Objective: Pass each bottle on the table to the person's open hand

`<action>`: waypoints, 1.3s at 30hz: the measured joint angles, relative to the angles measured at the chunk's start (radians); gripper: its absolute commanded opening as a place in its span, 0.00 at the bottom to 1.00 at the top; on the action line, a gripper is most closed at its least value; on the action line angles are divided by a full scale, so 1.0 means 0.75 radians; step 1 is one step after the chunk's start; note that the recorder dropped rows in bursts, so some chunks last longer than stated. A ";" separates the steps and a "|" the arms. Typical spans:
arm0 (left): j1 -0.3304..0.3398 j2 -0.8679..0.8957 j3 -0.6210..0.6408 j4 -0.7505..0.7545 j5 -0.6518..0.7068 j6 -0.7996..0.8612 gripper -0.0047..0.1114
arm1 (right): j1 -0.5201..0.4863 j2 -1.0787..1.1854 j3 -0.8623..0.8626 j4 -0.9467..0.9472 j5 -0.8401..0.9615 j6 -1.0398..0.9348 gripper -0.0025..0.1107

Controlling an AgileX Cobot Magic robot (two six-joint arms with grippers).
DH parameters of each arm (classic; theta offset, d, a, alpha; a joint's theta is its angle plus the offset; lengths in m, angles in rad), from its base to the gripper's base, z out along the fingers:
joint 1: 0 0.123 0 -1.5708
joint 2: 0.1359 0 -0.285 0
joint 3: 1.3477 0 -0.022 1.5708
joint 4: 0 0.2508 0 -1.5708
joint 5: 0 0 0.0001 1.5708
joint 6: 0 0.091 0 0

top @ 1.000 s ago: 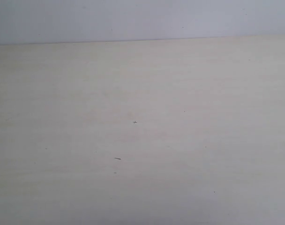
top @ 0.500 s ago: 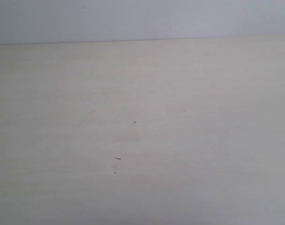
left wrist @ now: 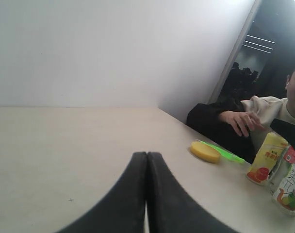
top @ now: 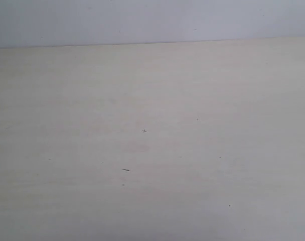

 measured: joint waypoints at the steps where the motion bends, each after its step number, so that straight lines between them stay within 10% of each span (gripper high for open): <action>1: 0.000 0.000 0.000 0.000 0.000 0.000 0.04 | 0.000 0.000 0.000 0.000 0.000 0.000 0.02; 11: 0.105 -0.096 0.000 0.002 0.003 -0.022 0.04 | 0.000 0.000 0.000 0.000 0.000 0.000 0.02; 27: 0.928 -0.226 0.000 0.005 0.244 0.342 0.04 | 0.000 0.000 0.000 0.000 0.000 0.000 0.02; 39: 0.957 -0.226 0.000 0.005 0.337 0.336 0.04 | 0.000 0.000 0.000 0.000 0.000 0.000 0.02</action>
